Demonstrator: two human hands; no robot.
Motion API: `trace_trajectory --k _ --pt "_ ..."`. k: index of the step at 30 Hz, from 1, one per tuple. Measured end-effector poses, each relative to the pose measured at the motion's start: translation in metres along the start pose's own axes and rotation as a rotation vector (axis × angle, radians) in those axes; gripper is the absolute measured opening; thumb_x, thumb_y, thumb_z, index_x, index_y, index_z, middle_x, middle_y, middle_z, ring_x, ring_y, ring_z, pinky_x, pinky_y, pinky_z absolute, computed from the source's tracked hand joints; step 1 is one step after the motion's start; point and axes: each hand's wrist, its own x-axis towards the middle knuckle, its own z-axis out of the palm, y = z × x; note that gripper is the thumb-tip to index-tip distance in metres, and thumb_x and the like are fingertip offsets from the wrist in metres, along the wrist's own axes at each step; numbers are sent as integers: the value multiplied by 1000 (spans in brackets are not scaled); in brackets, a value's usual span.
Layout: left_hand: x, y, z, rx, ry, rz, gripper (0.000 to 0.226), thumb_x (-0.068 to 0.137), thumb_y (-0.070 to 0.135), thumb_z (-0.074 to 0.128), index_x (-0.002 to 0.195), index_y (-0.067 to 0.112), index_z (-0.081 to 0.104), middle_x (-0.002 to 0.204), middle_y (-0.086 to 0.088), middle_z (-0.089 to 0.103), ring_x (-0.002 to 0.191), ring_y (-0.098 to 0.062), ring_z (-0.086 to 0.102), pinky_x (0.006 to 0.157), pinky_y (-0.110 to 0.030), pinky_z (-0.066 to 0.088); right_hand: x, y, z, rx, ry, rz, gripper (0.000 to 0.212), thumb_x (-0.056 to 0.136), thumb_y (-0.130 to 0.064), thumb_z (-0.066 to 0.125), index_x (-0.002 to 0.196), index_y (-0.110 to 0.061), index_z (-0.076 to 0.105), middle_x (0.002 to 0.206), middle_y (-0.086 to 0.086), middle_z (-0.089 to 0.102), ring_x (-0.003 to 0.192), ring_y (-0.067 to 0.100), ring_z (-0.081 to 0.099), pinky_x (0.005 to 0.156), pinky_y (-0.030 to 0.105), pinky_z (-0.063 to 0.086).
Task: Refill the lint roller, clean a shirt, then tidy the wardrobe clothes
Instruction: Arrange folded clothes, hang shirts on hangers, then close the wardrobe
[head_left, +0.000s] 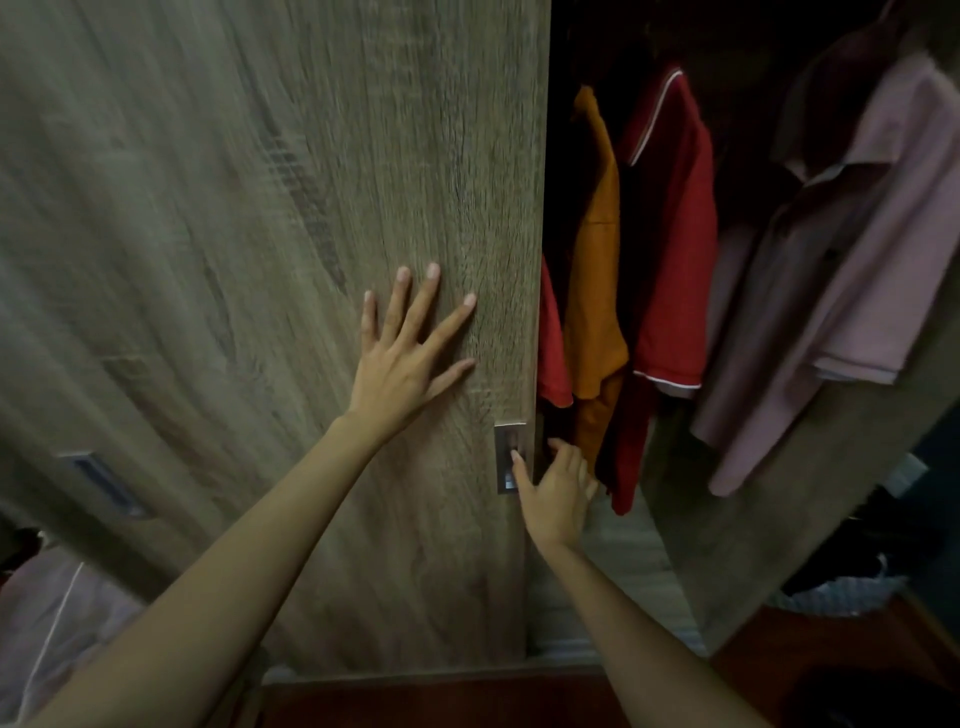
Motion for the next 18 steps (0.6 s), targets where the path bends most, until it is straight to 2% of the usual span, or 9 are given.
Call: trace_trajectory --k 11,15,18 --pt "42 74 16 -25 8 101 67 96 61 39 153 35 15 161 -3 -17 148 -26 -15 116 -52 2 27 52 -37 -95 141 177 66 88 -56 51 135 -11 44 137 9 48 127 27 44 103 46 31" --pt "59 105 19 -38 10 119 68 95 57 43 153 34 17 161 -7 5 148 -26 -14 116 -51 1 39 72 -52 -148 187 241 78 87 -65 37 140 -8 39 145 12 41 133 28 39 106 49 30" --pt "72 128 21 -52 19 132 69 94 55 46 153 33 17 160 -9 10 148 -26 -15 115 -51 -1 49 89 -66 -174 189 270 81 88 -66 37 144 -7 34 150 12 35 137 27 34 110 51 28"
